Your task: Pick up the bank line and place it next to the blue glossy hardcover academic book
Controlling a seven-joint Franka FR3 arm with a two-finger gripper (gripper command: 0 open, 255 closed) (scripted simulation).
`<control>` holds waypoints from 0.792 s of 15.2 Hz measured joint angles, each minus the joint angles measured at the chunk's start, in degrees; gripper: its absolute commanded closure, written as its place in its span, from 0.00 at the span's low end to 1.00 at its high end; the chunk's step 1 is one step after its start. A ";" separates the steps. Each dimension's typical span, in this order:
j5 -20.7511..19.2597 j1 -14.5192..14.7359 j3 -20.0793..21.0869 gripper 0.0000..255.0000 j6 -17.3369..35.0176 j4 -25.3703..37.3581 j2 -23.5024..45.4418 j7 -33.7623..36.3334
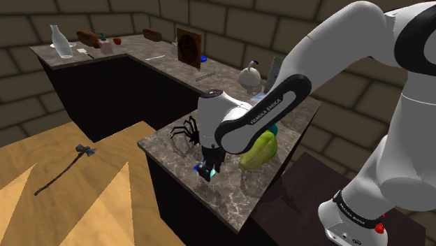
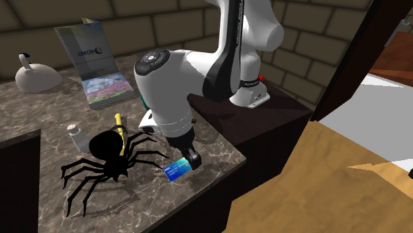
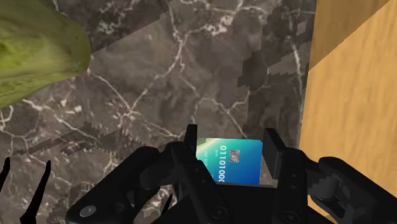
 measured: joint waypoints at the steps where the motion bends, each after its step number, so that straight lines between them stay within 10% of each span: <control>1: 0.34 -0.13 0.17 1.00 -0.67 0.05 -0.66 -0.19; 12: 4.26 -2.94 0.56 1.00 -6.46 -1.82 -8.71 -5.08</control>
